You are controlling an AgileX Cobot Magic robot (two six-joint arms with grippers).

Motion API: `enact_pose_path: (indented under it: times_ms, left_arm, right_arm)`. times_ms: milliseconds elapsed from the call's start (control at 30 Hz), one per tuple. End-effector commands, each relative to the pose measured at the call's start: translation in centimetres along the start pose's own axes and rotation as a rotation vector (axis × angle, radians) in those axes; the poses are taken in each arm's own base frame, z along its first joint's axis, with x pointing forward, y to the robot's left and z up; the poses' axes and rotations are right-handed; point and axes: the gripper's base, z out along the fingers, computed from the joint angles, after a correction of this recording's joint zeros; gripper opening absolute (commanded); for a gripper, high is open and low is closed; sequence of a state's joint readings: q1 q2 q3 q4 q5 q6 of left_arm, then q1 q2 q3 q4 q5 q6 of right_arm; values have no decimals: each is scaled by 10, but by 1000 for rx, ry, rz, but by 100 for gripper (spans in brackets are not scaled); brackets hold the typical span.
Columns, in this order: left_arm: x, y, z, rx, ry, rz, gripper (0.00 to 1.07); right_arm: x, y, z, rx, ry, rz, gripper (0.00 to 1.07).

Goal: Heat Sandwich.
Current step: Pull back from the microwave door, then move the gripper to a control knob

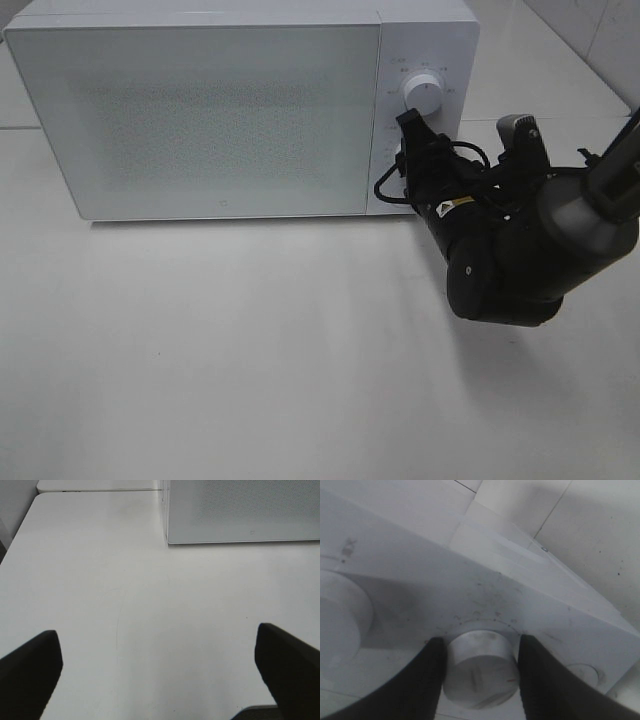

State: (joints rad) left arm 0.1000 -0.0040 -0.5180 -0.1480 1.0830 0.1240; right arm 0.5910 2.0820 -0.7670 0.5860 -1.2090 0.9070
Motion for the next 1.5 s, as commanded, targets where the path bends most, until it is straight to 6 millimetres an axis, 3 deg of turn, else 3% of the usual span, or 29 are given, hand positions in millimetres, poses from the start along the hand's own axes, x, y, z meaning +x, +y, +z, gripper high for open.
enact_pose_path:
  times_ms: [33,500,1200,1500]
  left_arm:
    - [2,-1,-4,9,-35,-3,100]
    - [2,-1,-4,9,-35,-3,100]
    - [2,-1,-4,9,-35,-3,100]
    - [2,-1,-4,9,-35,-3,100]
  right_arm:
    - [-2,14,0,-108,-12,148,9]
    - [-5,11,0,-93,-31,566,10]
    - [-4,12,0,-98,-25,512,13]
    - [-10,14,0,-130,-82,479,28]
